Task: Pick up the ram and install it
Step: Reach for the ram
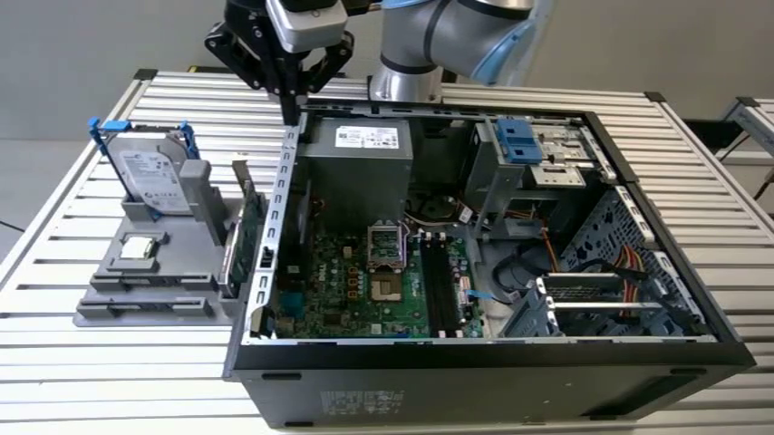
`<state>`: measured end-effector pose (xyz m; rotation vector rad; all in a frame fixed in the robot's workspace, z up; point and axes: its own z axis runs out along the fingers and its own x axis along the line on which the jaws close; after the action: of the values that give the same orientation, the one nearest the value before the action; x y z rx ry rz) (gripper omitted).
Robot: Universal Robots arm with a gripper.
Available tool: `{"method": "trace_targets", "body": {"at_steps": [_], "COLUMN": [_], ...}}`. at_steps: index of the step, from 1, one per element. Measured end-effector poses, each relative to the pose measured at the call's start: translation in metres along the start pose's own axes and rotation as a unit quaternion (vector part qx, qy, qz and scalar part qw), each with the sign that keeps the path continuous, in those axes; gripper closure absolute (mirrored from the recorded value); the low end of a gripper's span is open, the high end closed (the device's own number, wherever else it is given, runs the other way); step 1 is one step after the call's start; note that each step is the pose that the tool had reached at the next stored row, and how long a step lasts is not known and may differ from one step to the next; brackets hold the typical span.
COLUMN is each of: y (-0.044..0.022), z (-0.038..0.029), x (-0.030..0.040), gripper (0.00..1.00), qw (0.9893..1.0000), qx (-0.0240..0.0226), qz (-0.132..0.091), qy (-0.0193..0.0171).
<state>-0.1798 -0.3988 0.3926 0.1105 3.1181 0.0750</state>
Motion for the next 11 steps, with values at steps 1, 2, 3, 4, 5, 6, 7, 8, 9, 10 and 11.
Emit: {"method": "trace_targets", "body": {"at_steps": [1,2,3,4,5,6,7,8,9,10,11], "y": [-0.0001,-0.0002,-0.0002,-0.0003,-0.0004,-0.0004,-0.0005,-0.0005,-0.0005,-0.0005,-0.0006], "z": [0.0000,-0.0001,-0.0001,-0.0001,-0.0001,-0.0001,-0.0001,-0.0001,-0.0001,-0.0001,-0.0001], "x": [0.0012,0.0024,0.0036,0.0046,0.0056,0.0063,0.0069,0.0076,0.0080,0.0083,0.0087], "gripper": [1.00,1.00,1.00,1.00,1.00,1.00,1.00,1.00,1.00,1.00,1.00], "qw": [1.0000,1.0000,1.0000,1.0000,1.0000,1.0000,1.0000,1.0000,1.0000,1.0000,1.0000], "qx": [0.0000,0.0000,0.0000,0.0000,0.0000,0.0000,0.0000,0.0000,0.0000,0.0000,0.0000], "qz": [0.000,0.000,0.000,0.000,0.000,0.000,0.000,0.000,0.000,0.000,0.000], "qy": [0.0000,0.0000,0.0000,0.0000,0.0000,0.0000,0.0000,0.0000,0.0000,0.0000,0.0000]}}
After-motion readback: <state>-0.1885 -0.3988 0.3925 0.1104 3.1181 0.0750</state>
